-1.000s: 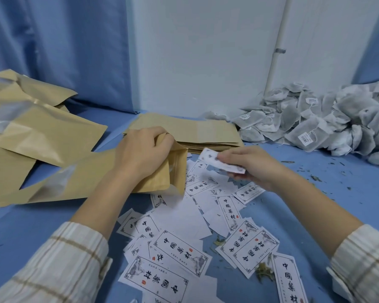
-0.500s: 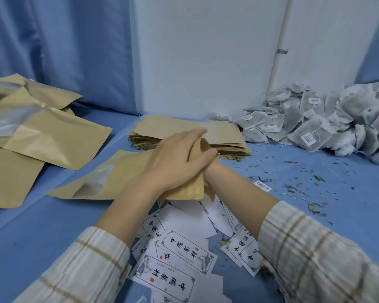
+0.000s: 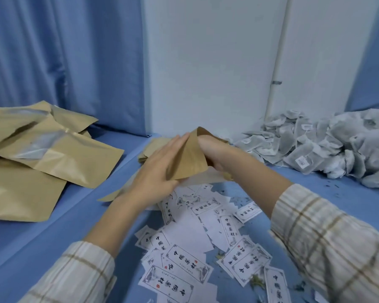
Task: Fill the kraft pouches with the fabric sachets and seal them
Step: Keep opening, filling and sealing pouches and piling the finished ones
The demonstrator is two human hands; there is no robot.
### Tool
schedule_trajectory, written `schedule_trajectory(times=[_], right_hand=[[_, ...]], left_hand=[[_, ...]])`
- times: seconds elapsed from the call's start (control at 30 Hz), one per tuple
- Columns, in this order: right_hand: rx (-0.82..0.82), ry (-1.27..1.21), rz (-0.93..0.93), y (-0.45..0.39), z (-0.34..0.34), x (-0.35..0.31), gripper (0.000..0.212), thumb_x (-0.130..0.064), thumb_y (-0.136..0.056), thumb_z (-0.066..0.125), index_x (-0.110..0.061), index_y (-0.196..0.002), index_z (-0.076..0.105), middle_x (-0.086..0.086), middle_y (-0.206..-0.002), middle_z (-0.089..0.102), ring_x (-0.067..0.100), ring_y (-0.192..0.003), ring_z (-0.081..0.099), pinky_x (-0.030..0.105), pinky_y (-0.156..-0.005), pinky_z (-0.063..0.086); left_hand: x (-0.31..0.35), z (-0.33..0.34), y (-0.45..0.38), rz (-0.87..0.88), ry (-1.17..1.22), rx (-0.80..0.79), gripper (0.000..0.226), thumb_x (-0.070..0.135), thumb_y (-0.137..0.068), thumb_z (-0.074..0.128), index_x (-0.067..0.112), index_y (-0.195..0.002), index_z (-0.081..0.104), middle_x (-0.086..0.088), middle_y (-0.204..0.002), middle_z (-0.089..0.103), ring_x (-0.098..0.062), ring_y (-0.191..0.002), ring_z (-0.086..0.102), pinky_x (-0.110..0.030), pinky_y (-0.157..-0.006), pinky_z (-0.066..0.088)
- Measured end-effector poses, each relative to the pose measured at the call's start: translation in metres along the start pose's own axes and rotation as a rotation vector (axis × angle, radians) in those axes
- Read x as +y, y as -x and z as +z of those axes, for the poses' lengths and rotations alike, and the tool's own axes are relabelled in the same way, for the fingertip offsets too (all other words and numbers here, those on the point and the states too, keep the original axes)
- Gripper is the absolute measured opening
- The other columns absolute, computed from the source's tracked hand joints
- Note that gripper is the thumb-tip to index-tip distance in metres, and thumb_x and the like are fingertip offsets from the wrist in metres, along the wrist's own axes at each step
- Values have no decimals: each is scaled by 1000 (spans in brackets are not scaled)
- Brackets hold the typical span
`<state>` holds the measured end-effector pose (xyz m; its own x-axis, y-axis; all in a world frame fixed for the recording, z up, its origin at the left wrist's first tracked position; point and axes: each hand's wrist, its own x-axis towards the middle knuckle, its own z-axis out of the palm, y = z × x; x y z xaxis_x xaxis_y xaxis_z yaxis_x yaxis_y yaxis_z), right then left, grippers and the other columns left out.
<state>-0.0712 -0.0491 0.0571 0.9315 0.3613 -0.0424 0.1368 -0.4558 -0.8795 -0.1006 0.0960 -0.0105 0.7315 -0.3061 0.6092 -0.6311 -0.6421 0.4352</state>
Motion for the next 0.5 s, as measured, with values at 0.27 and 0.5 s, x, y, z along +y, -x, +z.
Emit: schedule_trajectory(times=[0.27,0.5], right_hand=[[311,197,-461,25,-66,-53,32,-44,-90,50,-33,-67,72,-17,-73,68,-1,-74,60,14,-64,43],[355,271,-668,61,-134,-64,54,-57,-90,41,-21,-69,75,-10,-79,72,2,-81,65,14,-78,45]], left_hand=[[36,-45,-45,-77,634,57,68,14,-79,66,35,-139,43,16,-135,53,-1,-124,50,-14,-94,41],[58,-66,-83,-202,885,132,31,21,-73,65,21,-104,65,2,-93,72,-16,-82,69,-27,-66,55]])
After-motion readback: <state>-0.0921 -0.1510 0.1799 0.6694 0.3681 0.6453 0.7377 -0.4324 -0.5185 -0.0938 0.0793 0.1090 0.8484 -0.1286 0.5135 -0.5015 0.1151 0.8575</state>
